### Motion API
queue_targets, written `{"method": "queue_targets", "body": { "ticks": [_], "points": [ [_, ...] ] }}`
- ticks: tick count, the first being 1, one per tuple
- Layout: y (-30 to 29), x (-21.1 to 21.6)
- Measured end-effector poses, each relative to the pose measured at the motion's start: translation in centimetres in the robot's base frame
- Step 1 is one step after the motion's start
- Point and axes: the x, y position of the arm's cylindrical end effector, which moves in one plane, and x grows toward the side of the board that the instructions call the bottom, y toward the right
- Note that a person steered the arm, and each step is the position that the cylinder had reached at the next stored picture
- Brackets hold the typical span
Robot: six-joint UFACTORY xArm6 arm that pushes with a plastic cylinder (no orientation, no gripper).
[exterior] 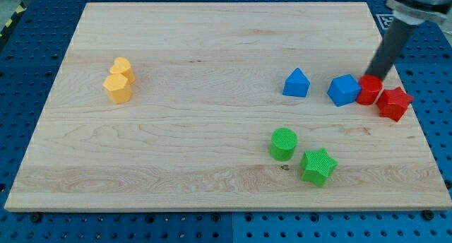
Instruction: Place the red circle above of the red star
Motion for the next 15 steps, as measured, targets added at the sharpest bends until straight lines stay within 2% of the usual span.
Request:
{"method": "queue_targets", "body": {
  "ticks": [1,2,3,5,6,7,8,10,12,15],
  "points": [
    [-1.1,-0.1],
    [-0.6,-3.5],
    [-2.3,-3.3],
    [1.6,1.3],
    [1.1,5.5],
    [-3.0,7.4],
    [-7.5,5.8],
    [-3.4,4.8],
    [-3.6,0.3],
    [-20.3,-0.1]
  ]
}}
